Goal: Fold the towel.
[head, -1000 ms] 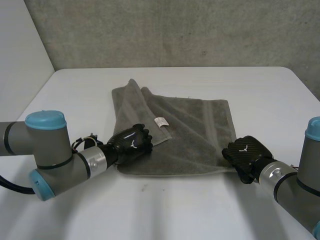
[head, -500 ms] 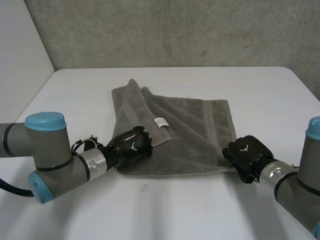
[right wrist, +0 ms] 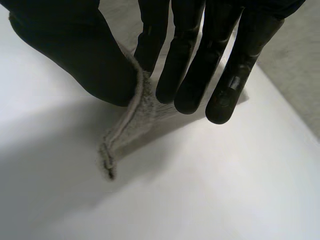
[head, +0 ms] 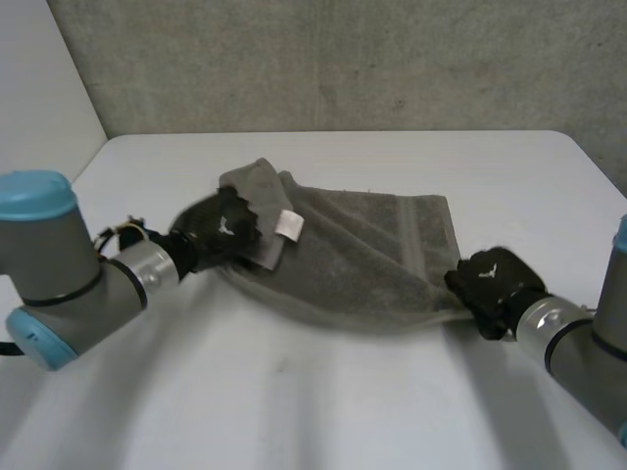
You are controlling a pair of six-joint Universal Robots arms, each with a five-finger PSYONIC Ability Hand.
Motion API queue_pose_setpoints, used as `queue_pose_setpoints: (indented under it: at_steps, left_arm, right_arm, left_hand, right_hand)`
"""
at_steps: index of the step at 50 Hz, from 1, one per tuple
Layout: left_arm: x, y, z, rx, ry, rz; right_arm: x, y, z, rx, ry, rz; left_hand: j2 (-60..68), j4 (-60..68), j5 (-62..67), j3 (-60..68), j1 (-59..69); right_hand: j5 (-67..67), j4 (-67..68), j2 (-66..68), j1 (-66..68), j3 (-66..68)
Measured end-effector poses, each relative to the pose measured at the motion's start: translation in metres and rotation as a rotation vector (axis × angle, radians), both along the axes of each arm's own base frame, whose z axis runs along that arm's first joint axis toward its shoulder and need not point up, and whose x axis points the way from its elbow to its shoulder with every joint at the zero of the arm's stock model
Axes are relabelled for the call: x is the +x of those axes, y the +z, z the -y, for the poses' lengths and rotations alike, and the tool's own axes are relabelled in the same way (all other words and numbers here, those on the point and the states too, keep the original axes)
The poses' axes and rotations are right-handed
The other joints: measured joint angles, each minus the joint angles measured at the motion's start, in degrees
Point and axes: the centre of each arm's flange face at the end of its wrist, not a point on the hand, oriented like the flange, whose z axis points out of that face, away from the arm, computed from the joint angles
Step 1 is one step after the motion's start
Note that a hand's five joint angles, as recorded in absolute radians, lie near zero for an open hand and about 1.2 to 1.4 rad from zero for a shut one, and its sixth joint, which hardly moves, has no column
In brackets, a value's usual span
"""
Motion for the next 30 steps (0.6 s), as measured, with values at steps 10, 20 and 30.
queue_pose_setpoints:
  at_steps: [10,20,30]
  left_arm:
    - [0.031,0.078,0.006,0.035,0.290,-0.323]
    - [0.057,0.177,-0.043,0.182,0.387,-0.913]
    - [0.071,0.153,-0.065,0.363,0.556,-0.921]
  right_arm:
    - [-0.001,0.085,0.017,-0.187,-0.037,0.093]
    - [-0.004,0.183,-0.006,-0.254,-0.024,0.150]
    - [0.000,0.190,-0.018,-0.237,0.030,0.031]
  left_hand:
    - [0.0,0.1,0.0,0.0,0.0]
    - [0.2,0.2,0.3,0.1,0.1]
    - [0.3,0.2,0.3,0.1,0.1]
  right_hand:
    - [0.0,0.0,0.0,0.0,0.0]
    - [0.0,0.0,0.0,0.0,0.0]
    - [0.0,0.0,0.0,0.0,0.0]
